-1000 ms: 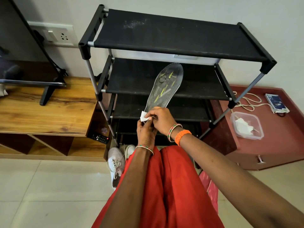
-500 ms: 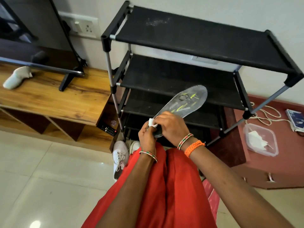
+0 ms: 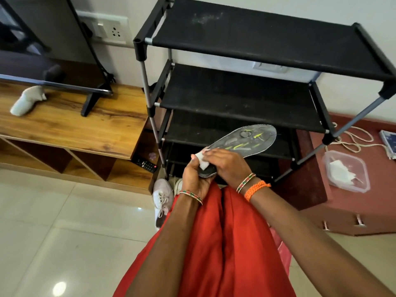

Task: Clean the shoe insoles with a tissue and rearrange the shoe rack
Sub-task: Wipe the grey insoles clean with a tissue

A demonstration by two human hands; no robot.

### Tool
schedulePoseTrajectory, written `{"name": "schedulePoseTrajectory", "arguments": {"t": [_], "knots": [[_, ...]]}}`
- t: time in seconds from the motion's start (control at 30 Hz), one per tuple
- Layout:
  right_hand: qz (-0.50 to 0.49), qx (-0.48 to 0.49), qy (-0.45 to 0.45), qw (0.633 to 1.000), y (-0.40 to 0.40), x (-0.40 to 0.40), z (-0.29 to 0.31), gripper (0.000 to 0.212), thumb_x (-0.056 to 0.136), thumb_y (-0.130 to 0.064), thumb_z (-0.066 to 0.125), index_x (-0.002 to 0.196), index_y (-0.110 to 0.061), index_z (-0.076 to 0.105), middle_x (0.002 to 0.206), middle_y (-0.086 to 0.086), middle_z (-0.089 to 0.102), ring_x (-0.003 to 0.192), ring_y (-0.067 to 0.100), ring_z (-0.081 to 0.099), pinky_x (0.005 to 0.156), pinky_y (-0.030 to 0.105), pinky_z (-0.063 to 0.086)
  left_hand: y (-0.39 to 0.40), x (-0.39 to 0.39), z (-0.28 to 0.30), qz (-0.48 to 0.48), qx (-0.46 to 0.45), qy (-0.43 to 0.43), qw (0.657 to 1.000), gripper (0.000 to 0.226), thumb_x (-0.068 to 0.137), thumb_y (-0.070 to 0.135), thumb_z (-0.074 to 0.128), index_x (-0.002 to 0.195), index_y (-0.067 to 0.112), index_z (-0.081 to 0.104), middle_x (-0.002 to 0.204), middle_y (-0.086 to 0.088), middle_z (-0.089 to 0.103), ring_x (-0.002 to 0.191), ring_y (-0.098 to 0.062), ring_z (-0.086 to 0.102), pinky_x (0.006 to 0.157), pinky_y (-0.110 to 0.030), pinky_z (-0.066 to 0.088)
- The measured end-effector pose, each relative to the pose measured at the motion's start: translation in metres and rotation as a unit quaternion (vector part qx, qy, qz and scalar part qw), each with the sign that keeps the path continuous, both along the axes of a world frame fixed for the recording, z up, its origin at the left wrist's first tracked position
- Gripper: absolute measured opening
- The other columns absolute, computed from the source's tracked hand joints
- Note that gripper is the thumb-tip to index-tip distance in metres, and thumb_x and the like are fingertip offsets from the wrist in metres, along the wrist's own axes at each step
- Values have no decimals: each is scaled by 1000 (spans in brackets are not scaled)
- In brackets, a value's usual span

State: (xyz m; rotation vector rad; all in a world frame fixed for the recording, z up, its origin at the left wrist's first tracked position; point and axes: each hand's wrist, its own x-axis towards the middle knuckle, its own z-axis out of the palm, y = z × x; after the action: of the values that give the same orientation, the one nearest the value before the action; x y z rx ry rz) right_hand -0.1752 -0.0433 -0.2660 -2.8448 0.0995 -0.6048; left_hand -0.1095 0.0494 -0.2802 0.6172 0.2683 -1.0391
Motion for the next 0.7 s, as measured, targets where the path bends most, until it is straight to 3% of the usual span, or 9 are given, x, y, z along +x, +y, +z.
{"name": "schedulePoseTrajectory", "arguments": {"t": [0.17,0.27,0.37,0.53,0.6,0.7], "knots": [[-147,35,-33,988,-24,1,12,39,69,-4,39,86,-7,74,88,11,73,81,27,70,68,39,59,0,-2,4,-2,-5,-27,1000,46,102,30,24,111,-3,55,93,-19,69,78,-29,70,61,-38,59],[-52,-2,-27,998,-2,-1,9,37,72,-5,39,86,-7,74,91,9,73,86,24,70,74,33,58,2,0,6,7,-10,12,1000,42,102,30,28,100,-2,56,78,-15,71,67,-23,71,55,-33,58],[-5,-20,-23,1000,-3,-4,10,36,72,-2,41,87,-6,74,95,8,73,89,23,69,78,30,56,1,2,6,12,-8,32,999,42,101,30,31,104,-4,55,82,-16,71,68,-23,71,56,-34,58],[-254,63,5,965,-26,3,17,37,68,10,50,90,-9,73,91,13,72,87,33,66,73,37,54,-1,-2,10,-9,15,-14,1000,43,102,30,28,99,0,59,80,-15,72,70,-27,71,62,-40,58],[-214,57,-3,975,-12,6,16,33,67,6,50,86,-8,73,90,13,72,87,32,66,72,37,55,0,-2,10,-3,7,1,1000,44,102,31,27,99,0,59,79,-15,72,69,-27,71,60,-39,59],[-38,-13,-27,999,8,0,11,28,67,0,46,74,-8,72,89,8,73,87,25,69,70,29,56,1,3,7,15,-6,30,999,44,101,31,28,99,-1,58,78,-13,72,67,-23,70,58,-34,59]]}}
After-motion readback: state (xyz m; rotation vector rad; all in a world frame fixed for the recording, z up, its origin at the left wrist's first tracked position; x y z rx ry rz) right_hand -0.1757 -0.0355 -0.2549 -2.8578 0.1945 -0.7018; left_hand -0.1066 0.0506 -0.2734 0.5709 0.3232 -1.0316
